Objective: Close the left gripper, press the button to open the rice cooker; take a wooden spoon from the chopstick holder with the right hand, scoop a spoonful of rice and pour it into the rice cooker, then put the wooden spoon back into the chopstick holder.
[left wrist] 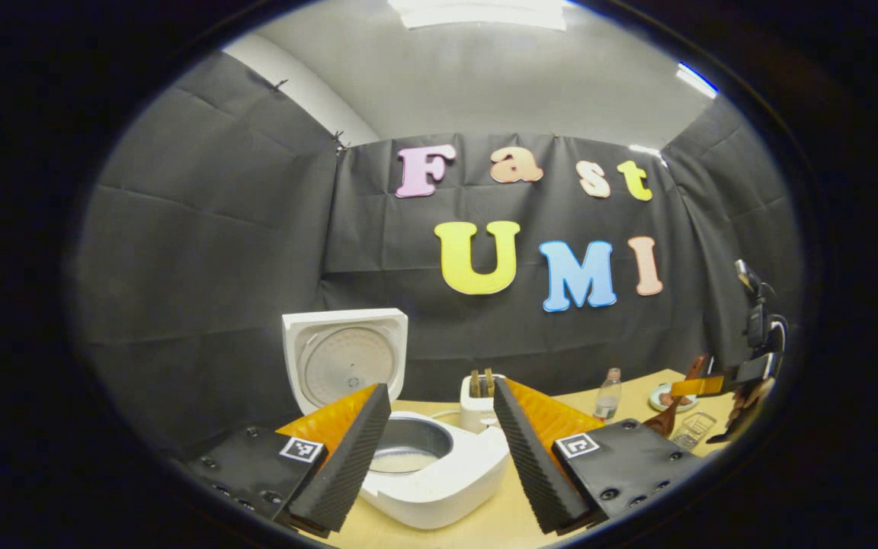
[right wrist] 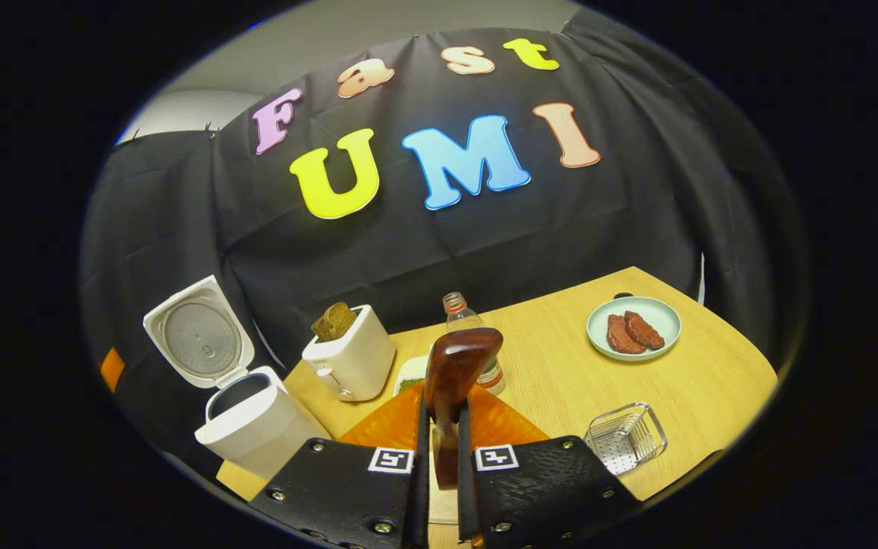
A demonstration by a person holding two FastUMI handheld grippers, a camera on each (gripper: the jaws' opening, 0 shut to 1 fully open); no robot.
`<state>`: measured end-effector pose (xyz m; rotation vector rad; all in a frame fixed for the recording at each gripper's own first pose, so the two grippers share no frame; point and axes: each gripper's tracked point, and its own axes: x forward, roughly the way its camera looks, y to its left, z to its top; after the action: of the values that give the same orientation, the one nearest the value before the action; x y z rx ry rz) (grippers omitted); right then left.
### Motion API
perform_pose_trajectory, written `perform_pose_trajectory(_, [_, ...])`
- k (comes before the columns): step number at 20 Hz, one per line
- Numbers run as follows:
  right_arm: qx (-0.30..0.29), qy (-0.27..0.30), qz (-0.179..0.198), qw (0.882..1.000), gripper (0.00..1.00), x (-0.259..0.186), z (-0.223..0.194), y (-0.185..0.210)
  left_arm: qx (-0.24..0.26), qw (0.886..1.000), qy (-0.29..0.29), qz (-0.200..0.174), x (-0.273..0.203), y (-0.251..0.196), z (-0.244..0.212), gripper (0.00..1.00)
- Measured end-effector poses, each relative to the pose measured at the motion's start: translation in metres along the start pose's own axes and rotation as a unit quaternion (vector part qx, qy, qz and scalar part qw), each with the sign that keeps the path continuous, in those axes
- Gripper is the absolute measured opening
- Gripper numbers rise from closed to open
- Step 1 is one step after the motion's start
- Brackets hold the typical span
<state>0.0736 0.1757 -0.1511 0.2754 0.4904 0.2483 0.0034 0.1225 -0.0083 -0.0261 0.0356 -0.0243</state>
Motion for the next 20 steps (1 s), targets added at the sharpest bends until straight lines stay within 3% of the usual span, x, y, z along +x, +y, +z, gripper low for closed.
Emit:
perform_pose_trajectory(13, [-0.073, 0.007, -0.001, 0.997, 0.15, 0.062, -0.062, 0.042, 0.006, 0.999, 0.023, 0.036, -0.03, 0.071, -0.019, 0.95])
perform_pose_trajectory(20, [-0.046, 0.043, 0.036, 0.997, 0.16, 0.064, -0.09, 0.074, -0.002, 0.999, 0.026, 0.043, -0.033, 0.084, -0.023, 0.95])
